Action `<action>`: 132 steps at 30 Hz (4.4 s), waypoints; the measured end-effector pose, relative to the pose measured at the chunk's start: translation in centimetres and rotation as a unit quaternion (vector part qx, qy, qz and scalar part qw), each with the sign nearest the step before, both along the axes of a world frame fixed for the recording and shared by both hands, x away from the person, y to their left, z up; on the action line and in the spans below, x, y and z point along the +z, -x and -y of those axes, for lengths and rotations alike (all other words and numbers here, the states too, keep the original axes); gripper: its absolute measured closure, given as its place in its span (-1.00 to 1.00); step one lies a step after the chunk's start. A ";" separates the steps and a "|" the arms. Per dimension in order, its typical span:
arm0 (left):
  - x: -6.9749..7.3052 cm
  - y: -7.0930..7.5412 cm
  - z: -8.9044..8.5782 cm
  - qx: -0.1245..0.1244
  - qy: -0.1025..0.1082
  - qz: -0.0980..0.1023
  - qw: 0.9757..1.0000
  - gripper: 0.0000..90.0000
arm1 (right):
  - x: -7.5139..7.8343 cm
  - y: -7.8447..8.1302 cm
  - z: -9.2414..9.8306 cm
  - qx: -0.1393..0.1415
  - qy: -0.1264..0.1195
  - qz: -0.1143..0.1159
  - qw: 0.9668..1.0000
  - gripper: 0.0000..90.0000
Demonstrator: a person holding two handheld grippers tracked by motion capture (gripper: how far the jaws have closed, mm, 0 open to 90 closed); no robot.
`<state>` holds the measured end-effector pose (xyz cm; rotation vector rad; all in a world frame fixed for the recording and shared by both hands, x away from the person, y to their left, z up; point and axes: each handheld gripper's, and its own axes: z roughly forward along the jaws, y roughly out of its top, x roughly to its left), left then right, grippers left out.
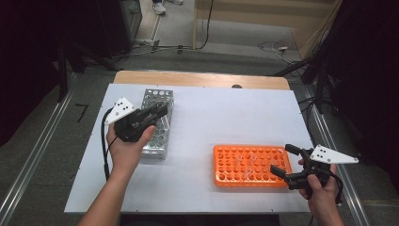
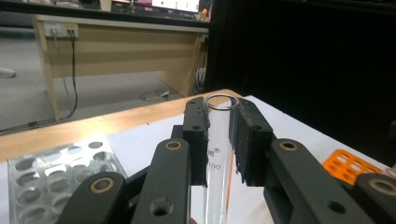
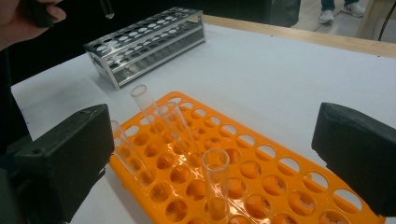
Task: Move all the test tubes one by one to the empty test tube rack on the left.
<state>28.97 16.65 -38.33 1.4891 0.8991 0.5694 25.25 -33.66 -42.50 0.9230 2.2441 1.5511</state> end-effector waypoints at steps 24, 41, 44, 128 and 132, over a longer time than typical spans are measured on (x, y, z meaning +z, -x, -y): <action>-1.1 -8.8 -0.9 0.072 0.014 -0.015 0.997 0.71 | -1.0 -0.9 1.9 -0.029 -0.006 -0.005 1.000 -1.00; -1.8 -14.2 -0.7 0.117 0.016 -0.034 0.992 0.71 | -1.3 -1.1 2.4 -0.034 -0.008 -0.006 0.999 -1.00; -2.0 -15.1 -0.5 0.122 0.011 -0.041 0.992 0.71 | -1.3 -1.1 2.5 -0.037 -0.009 -0.008 0.999 -1.00; -2.3 -12.8 0.4 0.062 -0.040 -0.137 0.988 -0.97 | -1.7 -1.2 2.0 -0.027 -0.001 -0.011 1.000 -1.00; -2.0 -11.3 0.1 0.050 -0.032 -0.129 0.990 -1.00 | -1.7 -1.2 1.8 -0.025 0.000 -0.014 1.000 -1.00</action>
